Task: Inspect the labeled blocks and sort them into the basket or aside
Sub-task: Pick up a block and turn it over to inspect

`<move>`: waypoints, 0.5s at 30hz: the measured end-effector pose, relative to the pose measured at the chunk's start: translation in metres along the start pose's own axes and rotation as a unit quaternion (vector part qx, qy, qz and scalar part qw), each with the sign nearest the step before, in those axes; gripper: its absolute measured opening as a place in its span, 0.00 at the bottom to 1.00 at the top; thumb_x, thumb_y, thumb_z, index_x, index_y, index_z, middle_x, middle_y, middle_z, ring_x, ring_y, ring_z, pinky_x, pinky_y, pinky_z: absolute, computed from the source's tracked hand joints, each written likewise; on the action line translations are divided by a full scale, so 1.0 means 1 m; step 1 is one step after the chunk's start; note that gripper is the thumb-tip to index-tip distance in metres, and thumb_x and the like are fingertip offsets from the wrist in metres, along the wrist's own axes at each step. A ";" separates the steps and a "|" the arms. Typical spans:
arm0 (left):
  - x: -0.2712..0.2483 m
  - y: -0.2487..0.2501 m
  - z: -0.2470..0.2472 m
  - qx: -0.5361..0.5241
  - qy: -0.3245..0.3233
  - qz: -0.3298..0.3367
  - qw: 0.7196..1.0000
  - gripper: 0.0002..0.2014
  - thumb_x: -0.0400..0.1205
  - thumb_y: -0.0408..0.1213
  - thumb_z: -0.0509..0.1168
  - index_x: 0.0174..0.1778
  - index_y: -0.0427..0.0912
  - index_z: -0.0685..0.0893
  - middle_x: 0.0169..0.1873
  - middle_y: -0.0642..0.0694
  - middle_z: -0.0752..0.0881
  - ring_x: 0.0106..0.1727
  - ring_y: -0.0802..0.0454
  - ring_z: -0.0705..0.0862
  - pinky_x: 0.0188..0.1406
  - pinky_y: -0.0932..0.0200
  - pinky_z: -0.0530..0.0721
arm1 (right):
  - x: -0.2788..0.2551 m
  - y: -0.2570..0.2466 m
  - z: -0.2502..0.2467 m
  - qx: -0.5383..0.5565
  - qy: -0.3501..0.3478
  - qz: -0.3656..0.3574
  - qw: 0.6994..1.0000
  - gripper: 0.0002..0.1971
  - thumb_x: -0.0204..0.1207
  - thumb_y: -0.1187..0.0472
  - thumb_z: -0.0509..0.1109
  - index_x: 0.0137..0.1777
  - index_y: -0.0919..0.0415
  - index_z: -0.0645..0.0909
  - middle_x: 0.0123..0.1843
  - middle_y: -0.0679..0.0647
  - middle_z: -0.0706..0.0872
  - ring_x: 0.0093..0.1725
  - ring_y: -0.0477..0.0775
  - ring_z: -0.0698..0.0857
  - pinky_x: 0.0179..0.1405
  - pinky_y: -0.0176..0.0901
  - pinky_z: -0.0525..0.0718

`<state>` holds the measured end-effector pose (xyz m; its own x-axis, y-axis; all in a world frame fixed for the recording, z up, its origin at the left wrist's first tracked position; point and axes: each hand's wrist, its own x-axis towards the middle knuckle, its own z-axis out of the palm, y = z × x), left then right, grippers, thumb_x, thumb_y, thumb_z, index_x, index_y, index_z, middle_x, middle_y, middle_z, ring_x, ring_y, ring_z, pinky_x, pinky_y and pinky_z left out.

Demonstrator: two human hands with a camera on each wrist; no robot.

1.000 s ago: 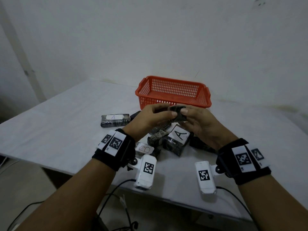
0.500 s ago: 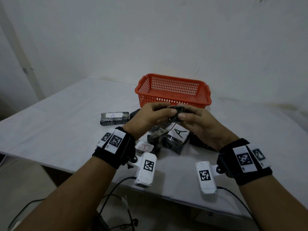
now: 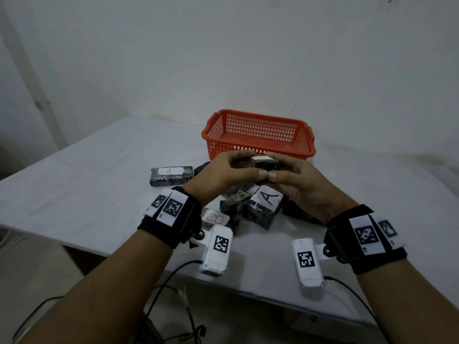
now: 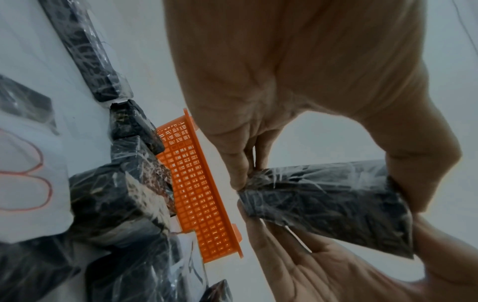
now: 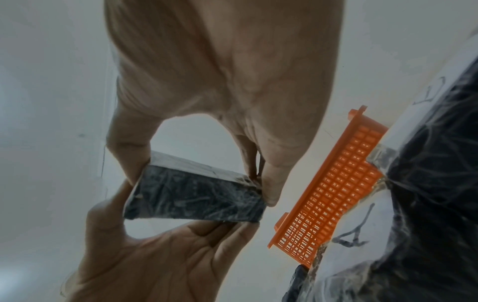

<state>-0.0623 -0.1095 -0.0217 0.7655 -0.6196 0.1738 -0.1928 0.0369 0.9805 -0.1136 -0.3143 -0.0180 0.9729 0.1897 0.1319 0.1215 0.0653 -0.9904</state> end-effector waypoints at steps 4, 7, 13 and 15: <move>0.004 -0.004 -0.003 0.022 0.051 0.004 0.998 0.48 0.64 0.47 0.86 0.80 0.43 0.75 0.68 0.48 0.88 0.71 0.52 0.85 0.77 0.42 0.80 | -0.004 -0.008 0.001 0.037 -0.022 0.014 0.999 0.28 0.76 0.63 0.69 0.78 0.64 0.77 0.75 0.65 0.85 0.76 0.63 0.83 0.78 0.56 0.80; 0.006 -0.006 -0.006 0.045 0.050 0.009 0.998 0.52 0.62 0.42 0.88 0.82 0.46 0.71 0.72 0.52 0.85 0.75 0.56 0.81 0.79 0.45 0.78 | -0.007 -0.014 0.005 0.022 0.004 0.033 0.999 0.23 0.85 0.54 0.65 0.78 0.60 0.79 0.73 0.63 0.87 0.73 0.67 0.85 0.74 0.63 0.82; 0.006 -0.006 -0.003 0.061 0.032 0.032 0.997 0.52 0.66 0.38 0.87 0.85 0.49 0.67 0.76 0.54 0.80 0.79 0.57 0.77 0.77 0.44 0.80 | 0.001 -0.008 0.010 -0.024 0.077 0.055 0.995 0.14 0.86 0.63 0.69 0.68 0.67 0.86 0.60 0.64 0.93 0.60 0.66 0.92 0.55 0.56 0.92; 0.007 -0.005 0.000 0.034 0.057 0.028 0.997 0.47 0.71 0.49 0.83 0.85 0.49 0.68 0.75 0.51 0.81 0.77 0.52 0.80 0.74 0.42 0.82 | 0.001 -0.006 0.010 -0.028 0.075 0.045 0.996 0.16 0.85 0.66 0.71 0.71 0.64 0.84 0.62 0.63 0.93 0.61 0.68 0.92 0.60 0.62 0.92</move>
<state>-0.0560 -0.1141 -0.0253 0.8169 -0.5239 0.2412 -0.2750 0.0138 0.9613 -0.1152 -0.3047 -0.0114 0.9983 0.0441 0.0384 0.0385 -0.0012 -0.9993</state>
